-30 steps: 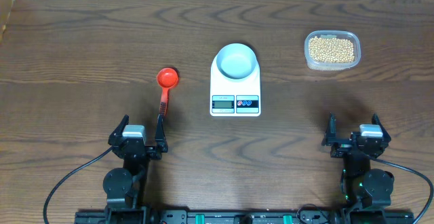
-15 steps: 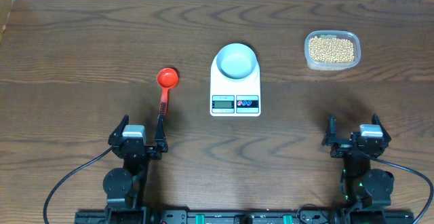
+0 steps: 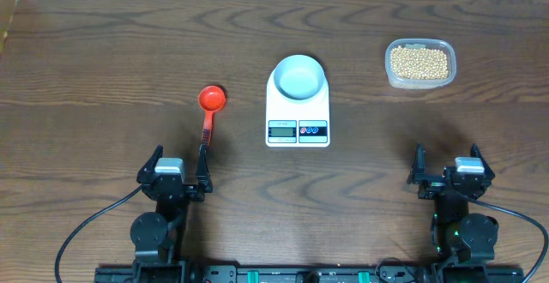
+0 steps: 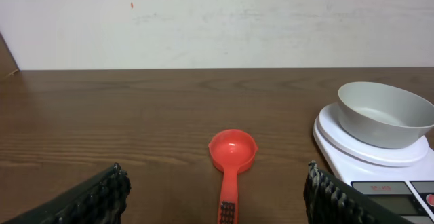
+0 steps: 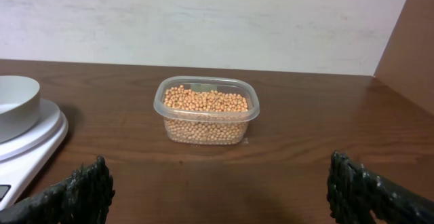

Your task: Scoop item into bowl and weigh 50g on scale

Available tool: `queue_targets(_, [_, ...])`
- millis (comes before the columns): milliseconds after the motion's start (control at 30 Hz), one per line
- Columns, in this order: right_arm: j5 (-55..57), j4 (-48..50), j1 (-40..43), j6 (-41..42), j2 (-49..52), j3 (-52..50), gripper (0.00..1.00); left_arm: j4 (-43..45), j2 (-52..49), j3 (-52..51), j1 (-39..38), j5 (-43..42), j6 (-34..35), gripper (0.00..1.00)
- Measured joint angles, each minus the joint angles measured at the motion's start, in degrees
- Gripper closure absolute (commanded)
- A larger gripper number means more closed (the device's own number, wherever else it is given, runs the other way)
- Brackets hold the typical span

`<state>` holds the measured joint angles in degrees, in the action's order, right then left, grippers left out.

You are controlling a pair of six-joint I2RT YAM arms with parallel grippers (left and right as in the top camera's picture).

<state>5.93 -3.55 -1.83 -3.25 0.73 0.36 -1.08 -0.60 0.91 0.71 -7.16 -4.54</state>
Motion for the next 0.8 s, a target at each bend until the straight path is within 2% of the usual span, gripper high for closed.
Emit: queue_targets(800, [0.00, 0.00, 0.00, 0.00, 0.00, 0.00, 0.01, -0.46, -0.70, 0.35, 0.00, 0.00, 1.53, 0.15])
